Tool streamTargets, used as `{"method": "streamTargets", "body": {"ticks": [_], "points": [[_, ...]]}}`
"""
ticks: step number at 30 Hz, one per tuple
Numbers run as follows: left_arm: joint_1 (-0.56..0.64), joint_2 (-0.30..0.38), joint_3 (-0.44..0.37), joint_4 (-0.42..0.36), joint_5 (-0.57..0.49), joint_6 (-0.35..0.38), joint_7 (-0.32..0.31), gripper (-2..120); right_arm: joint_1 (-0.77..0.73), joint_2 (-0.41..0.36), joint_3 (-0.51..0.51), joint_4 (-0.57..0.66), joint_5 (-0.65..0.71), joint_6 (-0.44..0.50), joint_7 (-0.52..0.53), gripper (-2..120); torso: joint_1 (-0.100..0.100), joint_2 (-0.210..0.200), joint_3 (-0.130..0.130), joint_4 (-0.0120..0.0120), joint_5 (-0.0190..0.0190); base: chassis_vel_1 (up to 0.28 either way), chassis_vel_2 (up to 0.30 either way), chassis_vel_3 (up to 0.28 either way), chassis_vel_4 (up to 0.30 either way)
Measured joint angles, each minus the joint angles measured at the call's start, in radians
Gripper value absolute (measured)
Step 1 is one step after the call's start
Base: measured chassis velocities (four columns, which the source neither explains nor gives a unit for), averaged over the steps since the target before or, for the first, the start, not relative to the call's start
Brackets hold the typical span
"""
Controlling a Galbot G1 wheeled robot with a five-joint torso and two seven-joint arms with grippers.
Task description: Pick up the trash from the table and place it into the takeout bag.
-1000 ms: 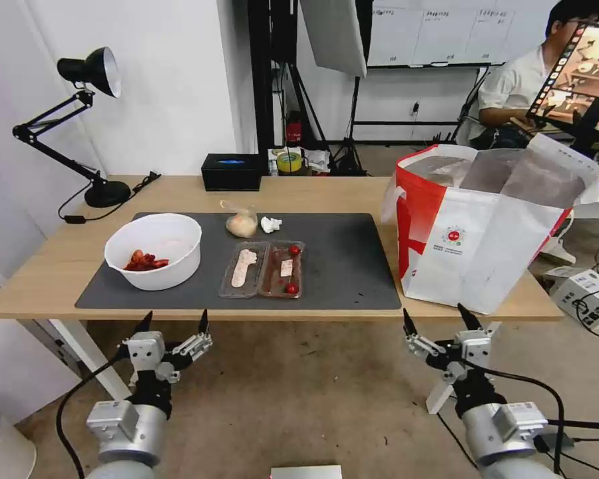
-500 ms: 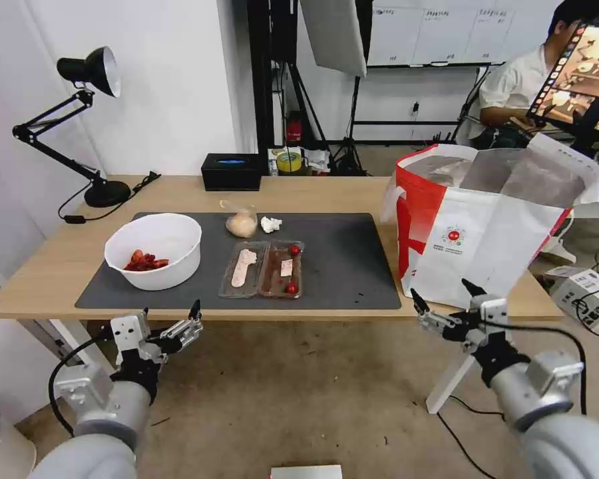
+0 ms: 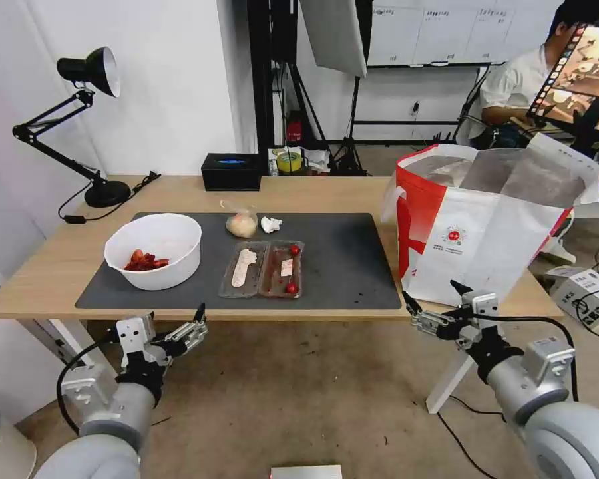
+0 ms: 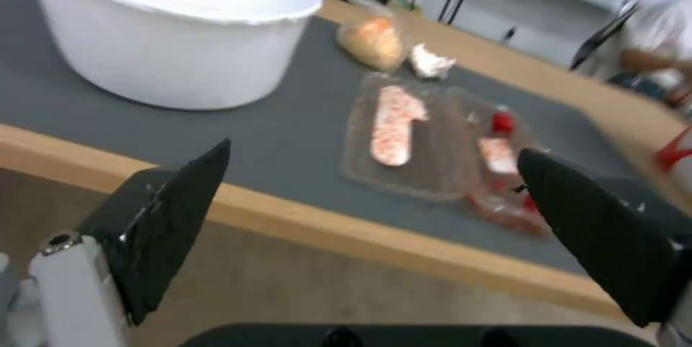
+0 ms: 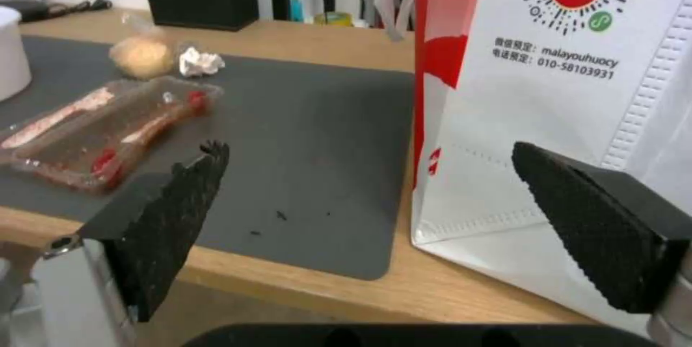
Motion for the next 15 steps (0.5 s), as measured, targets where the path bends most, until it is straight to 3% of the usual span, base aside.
{"method": "streamTargets", "body": {"ticks": [5,10,12,13,15], "points": [[-0.053,0.000,0.071,0.036,-0.182,-0.071,-0.082,100,0.009,0.018,-0.022,-0.016,-0.006,0.024,0.000,100,0.000,0.000,0.000,0.0000,0.0000,0.000,0.000,0.000,0.000],[-0.086,-0.004,0.131,0.065,-0.284,-0.126,-0.142,100,0.008,0.028,-0.032,-0.018,-0.015,0.030,0.000,100,0.000,0.000,0.000,0.0000,0.0000,0.000,0.000,0.000,0.000],[-0.119,-0.014,0.188,0.081,-0.389,-0.160,-0.206,100,0.006,0.032,-0.037,-0.018,-0.021,0.033,0.001,100,0.000,0.000,0.000,0.0000,0.0000,0.000,0.000,0.000,0.000],[-0.119,-0.014,0.188,0.081,-0.389,-0.160,-0.206,100,0.006,0.032,-0.037,-0.018,-0.021,0.033,0.001,100,0.000,0.000,0.000,0.0000,0.0000,0.000,0.000,0.000,0.000],[-0.153,-0.031,0.227,0.096,-0.459,-0.191,-0.268,100,0.005,0.033,-0.041,-0.018,-0.025,0.034,0.001,100,0.000,0.000,0.000,0.0000,0.0001,0.000,0.000,0.000,0.000]]}}
